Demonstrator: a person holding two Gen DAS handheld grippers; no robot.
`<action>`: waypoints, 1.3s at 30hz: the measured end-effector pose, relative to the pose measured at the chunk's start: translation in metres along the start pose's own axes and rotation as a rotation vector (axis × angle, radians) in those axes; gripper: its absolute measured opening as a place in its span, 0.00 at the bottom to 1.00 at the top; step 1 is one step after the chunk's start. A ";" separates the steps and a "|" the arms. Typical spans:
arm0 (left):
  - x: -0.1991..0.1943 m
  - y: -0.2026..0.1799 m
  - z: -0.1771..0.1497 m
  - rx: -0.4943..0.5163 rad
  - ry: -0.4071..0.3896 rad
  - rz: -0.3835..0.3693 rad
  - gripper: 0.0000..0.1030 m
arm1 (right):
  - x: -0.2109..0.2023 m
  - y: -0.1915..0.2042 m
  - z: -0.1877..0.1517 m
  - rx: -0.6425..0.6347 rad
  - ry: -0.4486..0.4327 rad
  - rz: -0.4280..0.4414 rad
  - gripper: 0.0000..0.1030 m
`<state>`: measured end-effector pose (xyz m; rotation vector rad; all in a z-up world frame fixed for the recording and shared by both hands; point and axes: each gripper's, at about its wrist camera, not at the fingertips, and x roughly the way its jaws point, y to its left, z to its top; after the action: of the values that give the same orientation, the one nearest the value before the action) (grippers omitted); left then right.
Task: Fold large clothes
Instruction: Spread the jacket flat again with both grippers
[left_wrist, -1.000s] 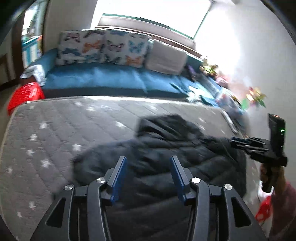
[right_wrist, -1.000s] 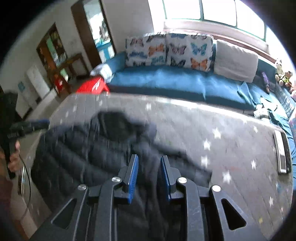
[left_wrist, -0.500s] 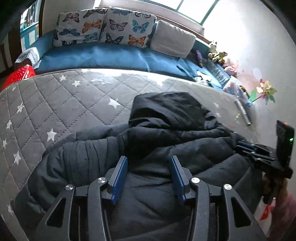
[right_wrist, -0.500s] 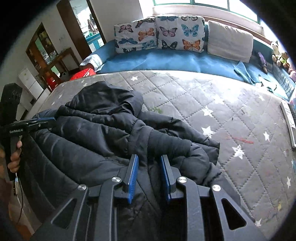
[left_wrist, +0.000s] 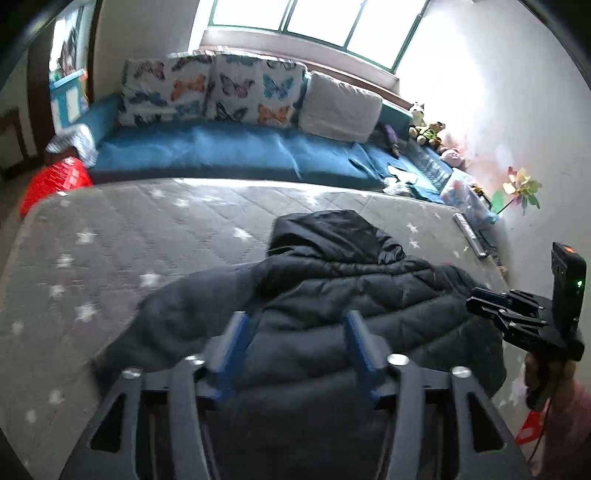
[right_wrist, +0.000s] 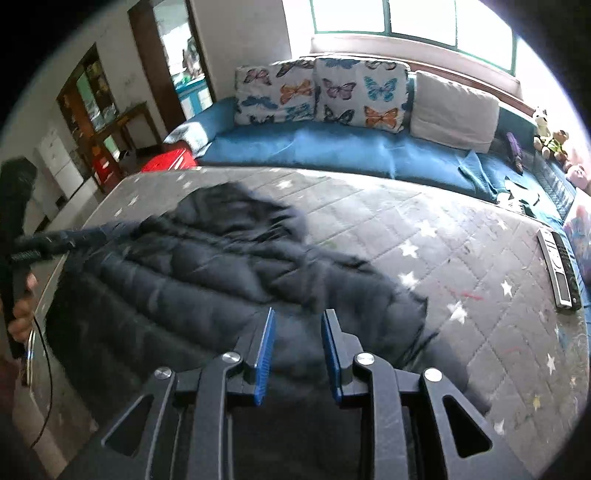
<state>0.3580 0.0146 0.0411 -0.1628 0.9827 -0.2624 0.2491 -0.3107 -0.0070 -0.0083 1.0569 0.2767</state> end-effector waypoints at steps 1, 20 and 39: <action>-0.013 -0.001 -0.010 0.012 -0.008 0.036 0.66 | -0.003 0.006 -0.003 -0.011 0.004 0.019 0.37; -0.014 0.027 -0.097 -0.004 0.069 0.099 0.66 | 0.022 0.066 -0.046 -0.068 0.098 -0.016 0.48; 0.009 0.032 -0.103 -0.021 0.080 0.104 0.68 | 0.035 0.079 -0.055 -0.110 0.111 -0.105 0.48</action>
<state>0.2813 0.0410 -0.0301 -0.1205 1.0702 -0.1639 0.1995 -0.2339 -0.0545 -0.1792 1.1463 0.2406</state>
